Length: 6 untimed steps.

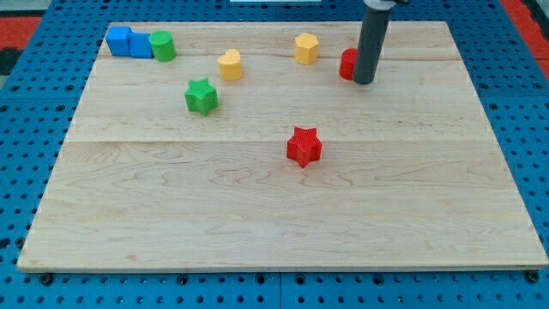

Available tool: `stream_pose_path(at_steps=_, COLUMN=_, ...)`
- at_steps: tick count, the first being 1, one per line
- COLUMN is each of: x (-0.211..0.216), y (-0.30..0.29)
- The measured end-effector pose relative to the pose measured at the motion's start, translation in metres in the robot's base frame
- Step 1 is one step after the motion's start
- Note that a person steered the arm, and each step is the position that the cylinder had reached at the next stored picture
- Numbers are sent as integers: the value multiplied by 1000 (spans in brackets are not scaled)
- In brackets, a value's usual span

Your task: Point your arm at center right

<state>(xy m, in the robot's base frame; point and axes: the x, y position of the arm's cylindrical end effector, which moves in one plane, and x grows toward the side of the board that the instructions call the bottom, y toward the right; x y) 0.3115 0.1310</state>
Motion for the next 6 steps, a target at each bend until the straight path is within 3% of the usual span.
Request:
stream_pose_path(at_steps=1, x=27, y=4)
stream_pose_path(at_steps=2, x=93, y=26)
stream_pose_path(at_steps=3, x=119, y=61)
stream_pose_path(at_steps=5, x=123, y=62)
stream_pose_path(at_steps=6, x=115, y=103)
